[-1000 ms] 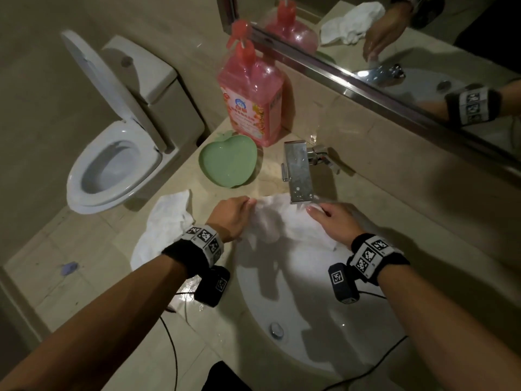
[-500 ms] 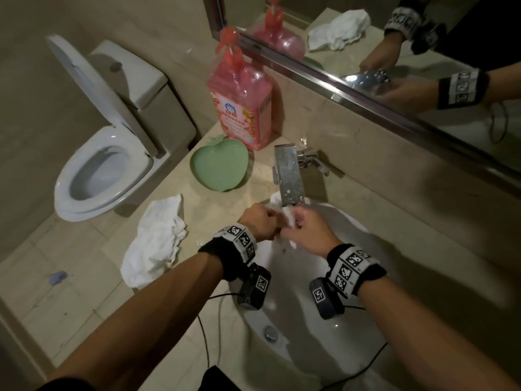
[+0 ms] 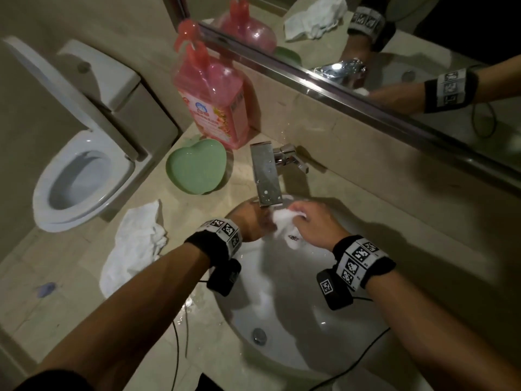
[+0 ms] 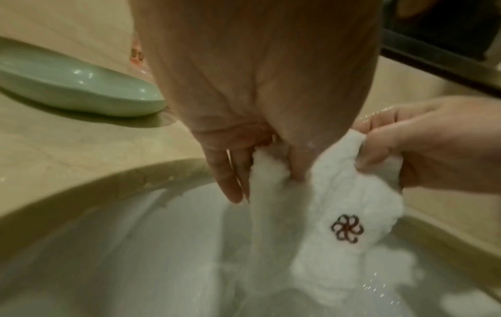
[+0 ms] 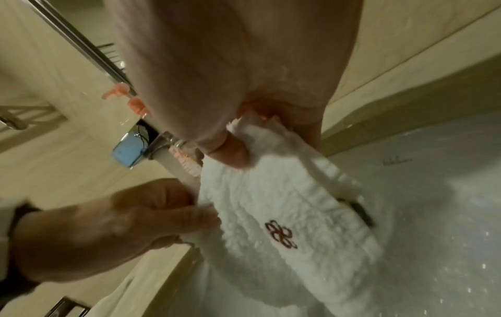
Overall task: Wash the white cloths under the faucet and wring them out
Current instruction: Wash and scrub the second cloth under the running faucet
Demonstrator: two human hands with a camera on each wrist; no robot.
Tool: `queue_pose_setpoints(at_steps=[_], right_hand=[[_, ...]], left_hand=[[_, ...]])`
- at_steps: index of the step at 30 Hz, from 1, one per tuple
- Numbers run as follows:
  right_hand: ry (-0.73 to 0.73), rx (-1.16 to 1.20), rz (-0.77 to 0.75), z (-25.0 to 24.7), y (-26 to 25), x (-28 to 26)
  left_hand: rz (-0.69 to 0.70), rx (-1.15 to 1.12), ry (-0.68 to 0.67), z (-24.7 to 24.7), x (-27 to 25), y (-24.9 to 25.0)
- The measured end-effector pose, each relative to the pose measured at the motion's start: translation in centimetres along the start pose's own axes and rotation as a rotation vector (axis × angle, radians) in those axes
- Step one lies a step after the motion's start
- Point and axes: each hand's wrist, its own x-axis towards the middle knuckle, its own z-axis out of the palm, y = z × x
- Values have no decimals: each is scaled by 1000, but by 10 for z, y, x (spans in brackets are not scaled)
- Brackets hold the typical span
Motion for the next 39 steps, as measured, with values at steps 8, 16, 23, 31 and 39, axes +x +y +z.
queue_pose_setpoints(at_steps=[8, 16, 23, 31, 39], right_hand=[[138, -57, 110, 1, -10, 4], [85, 340, 85, 49, -43, 8], [76, 480, 192, 39, -38, 26], [-14, 622, 117, 12, -22, 14], [-202, 271, 257, -3, -3, 13]], left_hand=[[-220, -215, 131, -13, 4, 9], [-388, -913, 100, -9, -16, 4], [-153, -346, 88, -5, -32, -25], [-26, -253, 103, 14, -5, -8], [-72, -138, 31, 4, 7, 8]])
